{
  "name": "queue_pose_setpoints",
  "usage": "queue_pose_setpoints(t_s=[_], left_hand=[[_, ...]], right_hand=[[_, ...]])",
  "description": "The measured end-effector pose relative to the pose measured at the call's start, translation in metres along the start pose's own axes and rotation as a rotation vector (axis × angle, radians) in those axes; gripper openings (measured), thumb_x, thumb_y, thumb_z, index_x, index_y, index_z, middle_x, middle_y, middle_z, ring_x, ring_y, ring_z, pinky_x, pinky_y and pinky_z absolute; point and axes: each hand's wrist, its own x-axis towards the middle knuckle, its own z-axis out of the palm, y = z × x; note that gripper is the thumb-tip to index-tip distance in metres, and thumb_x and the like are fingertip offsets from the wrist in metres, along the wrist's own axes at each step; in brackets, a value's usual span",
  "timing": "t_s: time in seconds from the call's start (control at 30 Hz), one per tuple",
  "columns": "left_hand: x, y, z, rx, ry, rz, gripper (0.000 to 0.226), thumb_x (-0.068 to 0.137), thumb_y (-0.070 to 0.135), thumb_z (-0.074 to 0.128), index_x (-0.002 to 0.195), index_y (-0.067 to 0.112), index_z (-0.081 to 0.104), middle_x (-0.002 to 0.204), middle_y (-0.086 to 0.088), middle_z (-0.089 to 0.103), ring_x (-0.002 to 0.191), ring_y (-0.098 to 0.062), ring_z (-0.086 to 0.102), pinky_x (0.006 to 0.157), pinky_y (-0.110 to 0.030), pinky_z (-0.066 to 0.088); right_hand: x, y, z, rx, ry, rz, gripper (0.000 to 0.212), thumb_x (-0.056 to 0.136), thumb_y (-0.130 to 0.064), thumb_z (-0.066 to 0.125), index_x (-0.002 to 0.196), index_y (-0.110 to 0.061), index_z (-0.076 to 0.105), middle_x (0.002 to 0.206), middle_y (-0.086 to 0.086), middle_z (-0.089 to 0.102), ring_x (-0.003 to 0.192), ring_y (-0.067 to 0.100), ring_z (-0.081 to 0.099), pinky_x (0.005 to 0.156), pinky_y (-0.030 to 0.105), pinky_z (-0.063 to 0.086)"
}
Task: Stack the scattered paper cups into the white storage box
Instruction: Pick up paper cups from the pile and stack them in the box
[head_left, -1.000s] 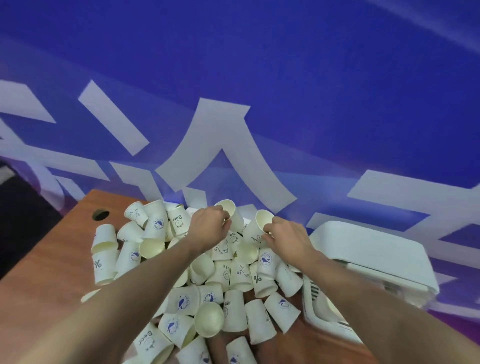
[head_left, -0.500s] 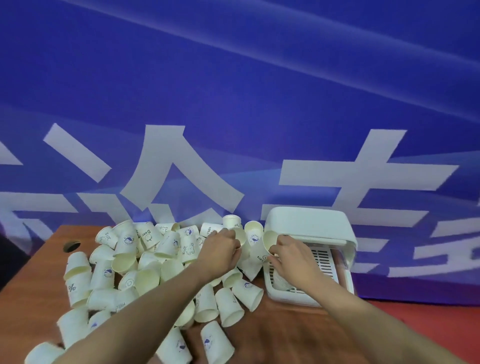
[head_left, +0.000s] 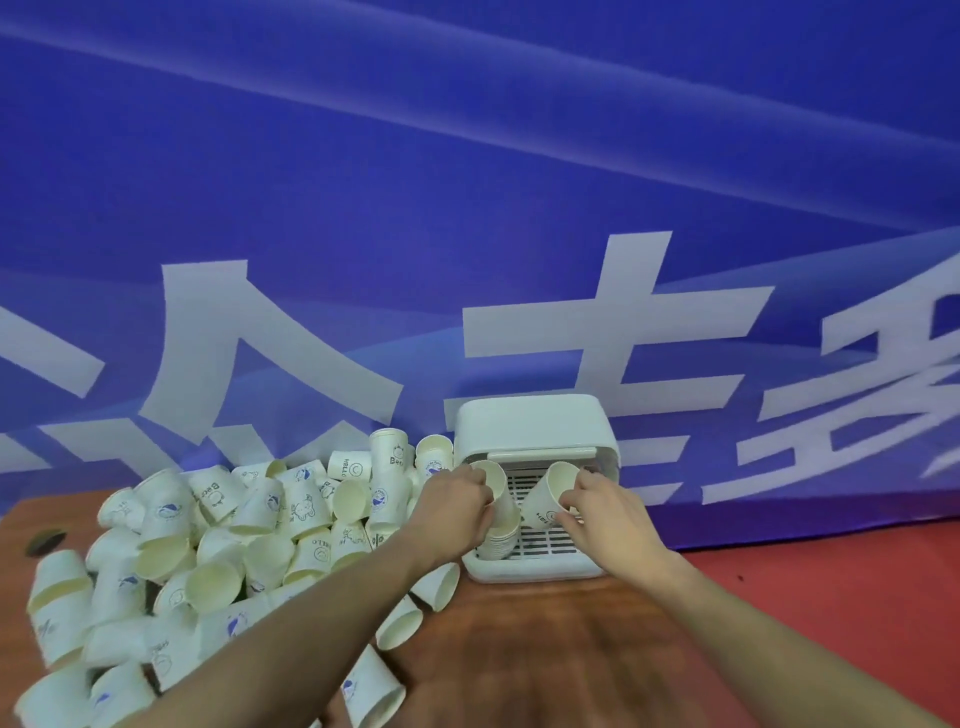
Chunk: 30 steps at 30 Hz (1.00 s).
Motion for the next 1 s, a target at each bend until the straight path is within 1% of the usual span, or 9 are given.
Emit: queue_pose_setpoints(t_s=[0.07,0.2,0.33,0.4,0.47,0.63,0.73,0.87,1.0], left_hand=[[0.005,0.005,0.003,0.024,-0.027,0.017,0.027,0.087,0.028,0.053,0.074,0.013,0.072,0.075,-0.001,0.058,0.078,-0.023,0.057,0.062,-0.034,0.044],[0.01,0.01,0.01,0.071,-0.075,0.014,0.03,0.092,0.027,0.048,0.087,0.012,0.073,0.087,-0.004,0.061,0.089,-0.024,0.057,0.07,-0.033,0.04],[0.016,0.01,0.022,0.119,-0.175,0.014,0.031,0.093,0.028,0.045,0.093,0.013,0.072,0.093,-0.004,0.06,0.095,-0.026,0.056,0.075,-0.035,0.041],[0.019,0.012,0.029,0.14,-0.223,0.02,0.03,0.094,0.027,0.044,0.095,0.013,0.071,0.096,-0.004,0.06,0.097,-0.026,0.056,0.076,-0.033,0.04],[0.022,0.015,0.037,0.161,-0.272,0.023,0.031,0.095,0.027,0.044,0.097,0.014,0.071,0.098,-0.003,0.06,0.098,-0.025,0.055,0.076,-0.032,0.037],[0.025,0.019,0.06,0.153,-0.38,0.007,0.032,0.095,0.029,0.043,0.104,0.016,0.071,0.106,-0.003,0.059,0.108,-0.024,0.053,0.09,-0.036,0.039],[0.026,0.019,0.063,0.136,-0.38,0.005,0.033,0.096,0.032,0.043,0.11,0.019,0.07,0.111,-0.001,0.058,0.113,-0.023,0.05,0.095,-0.037,0.039],[0.027,0.011,0.055,0.102,-0.335,-0.003,0.041,0.097,0.044,0.043,0.123,0.021,0.063,0.12,0.0,0.055,0.118,-0.021,0.047,0.098,-0.036,0.035],[0.024,-0.002,0.039,0.014,-0.279,-0.039,0.046,0.094,0.05,0.047,0.13,0.023,0.059,0.124,0.003,0.053,0.122,-0.018,0.046,0.099,-0.036,0.034]], right_hand=[[-0.004,0.007,0.0,-0.004,-0.01,0.012,0.025,0.095,-0.041,0.054,0.097,-0.023,0.071,0.098,-0.004,0.055,0.092,0.018,0.056,0.063,0.029,0.034],[-0.009,0.019,0.002,0.012,-0.029,0.034,0.025,0.095,-0.04,0.053,0.096,-0.022,0.07,0.097,-0.005,0.055,0.088,0.017,0.055,0.065,0.027,0.034],[-0.014,0.026,0.003,0.028,-0.06,0.069,0.026,0.096,-0.039,0.052,0.098,-0.02,0.069,0.1,-0.003,0.053,0.095,0.018,0.054,0.069,0.029,0.038],[-0.019,0.031,0.005,0.046,-0.065,0.085,0.025,0.096,-0.038,0.053,0.098,-0.019,0.069,0.101,-0.003,0.054,0.097,0.017,0.054,0.073,0.029,0.041],[-0.026,0.036,0.007,0.055,-0.063,0.099,0.025,0.095,-0.038,0.054,0.097,-0.018,0.069,0.102,-0.002,0.055,0.099,0.017,0.054,0.072,0.029,0.041],[-0.043,0.047,0.009,0.048,-0.074,0.137,0.023,0.094,-0.036,0.056,0.096,-0.017,0.069,0.1,-0.001,0.056,0.098,0.018,0.053,0.074,0.029,0.041],[-0.046,0.048,0.007,0.043,-0.08,0.141,0.023,0.095,-0.035,0.055,0.097,-0.017,0.069,0.101,-0.001,0.055,0.098,0.018,0.052,0.075,0.03,0.042],[-0.032,0.039,0.003,0.031,-0.079,0.101,0.023,0.095,-0.035,0.055,0.094,-0.016,0.068,0.1,-0.001,0.055,0.097,0.02,0.054,0.068,0.027,0.034],[-0.007,0.018,-0.004,0.015,-0.043,0.039,0.025,0.097,-0.037,0.051,0.099,-0.018,0.068,0.102,-0.002,0.055,0.097,0.019,0.055,0.068,0.028,0.034]])
